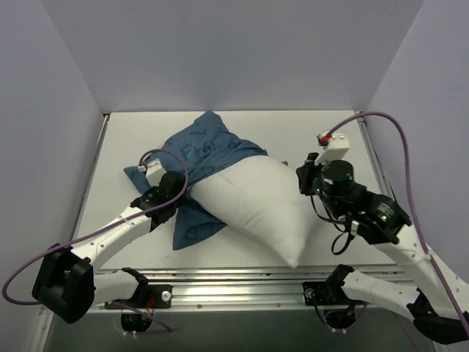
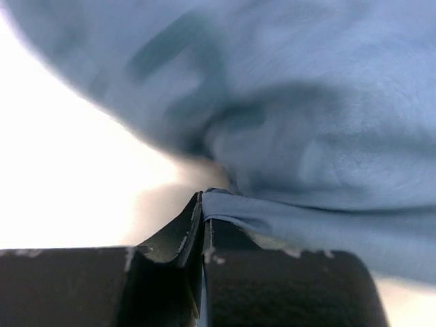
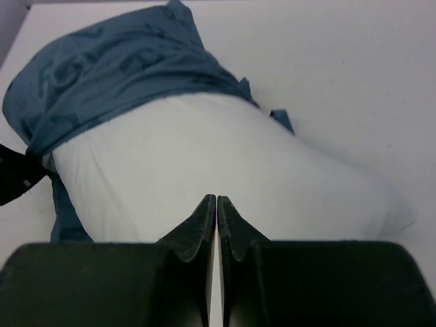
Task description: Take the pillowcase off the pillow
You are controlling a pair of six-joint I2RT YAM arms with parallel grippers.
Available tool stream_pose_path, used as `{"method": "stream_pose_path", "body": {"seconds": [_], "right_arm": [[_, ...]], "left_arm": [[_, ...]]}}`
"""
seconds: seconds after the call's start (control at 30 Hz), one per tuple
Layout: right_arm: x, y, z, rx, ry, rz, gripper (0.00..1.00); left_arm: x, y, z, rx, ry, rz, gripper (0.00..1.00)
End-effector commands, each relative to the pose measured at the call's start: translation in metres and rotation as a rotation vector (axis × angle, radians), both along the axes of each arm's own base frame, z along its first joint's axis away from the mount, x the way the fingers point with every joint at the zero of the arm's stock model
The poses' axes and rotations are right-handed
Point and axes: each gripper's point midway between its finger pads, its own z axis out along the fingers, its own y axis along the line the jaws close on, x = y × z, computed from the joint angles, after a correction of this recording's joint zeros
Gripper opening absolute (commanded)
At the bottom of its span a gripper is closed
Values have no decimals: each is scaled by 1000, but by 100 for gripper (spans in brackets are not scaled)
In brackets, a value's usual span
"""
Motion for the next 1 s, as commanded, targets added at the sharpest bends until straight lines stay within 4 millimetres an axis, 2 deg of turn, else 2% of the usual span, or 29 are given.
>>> {"method": "stream_pose_path", "body": {"seconds": [0.0,0.1,0.13,0.2,0.27,0.3,0.33,0.37,0.4,0.43,0.47,0.5,0.53,0.57,0.6,0.63,0.7,0.77,0.8,0.83,0.87,0.9,0.93,0.97], "right_arm": [[-16,-26,26,-6,-47,-11,0],[-28,-9,8,-13,2,122,0],[-32,-4,-8,-24,39,162,0],[-43,13,-26,-8,105,260,0],[-45,21,-45,14,143,277,0],[-47,27,-50,42,158,293,3],[-47,30,-54,50,164,300,9],[-44,35,-55,61,161,309,17],[-44,39,-59,61,167,321,33],[-42,43,-60,61,170,325,40],[-35,49,-60,62,164,327,47],[-36,57,-59,74,168,360,61],[-33,64,-64,66,180,382,67],[-27,71,-58,80,158,393,78],[-24,75,-58,80,157,401,83],[-20,79,-59,79,155,407,87],[-8,89,-66,72,165,401,96],[4,98,-77,71,183,395,100],[7,100,-80,76,193,393,100],[11,105,-88,72,215,398,100],[16,109,-88,96,210,400,100],[20,111,-89,103,210,398,100],[25,115,-92,113,207,396,100],[28,117,-95,119,210,393,100]], "left_arm": [[-4,66,-5,108,-13,287,7],[9,62,-4,57,-39,294,9],[11,60,-3,47,-37,289,11],[17,49,4,24,-28,248,13],[16,42,11,19,-21,200,23],[17,37,17,9,-27,174,28],[14,32,20,12,-22,123,34],[11,30,30,9,-39,95,47],[10,27,38,10,-53,66,55],[7,22,46,33,-63,-2,63],[5,21,64,26,-107,-37,74],[5,17,78,26,-140,-77,78],[5,14,90,67,-171,-153,82],[5,2,118,29,-237,-227,87],[3,-1,119,38,-238,-268,89],[6,-8,142,58,-283,-326,91],[9,-28,162,42,-317,-443,93],[18,-54,185,57,-367,-589,94],[21,-63,190,61,-373,-636,96],[31,-73,182,101,-350,-698,96],[38,-84,199,100,-384,-743,97],[40,-95,201,94,-387,-799,97],[53,-105,186,118,-352,-840,97],[60,-113,197,117,-375,-865,97]]}}
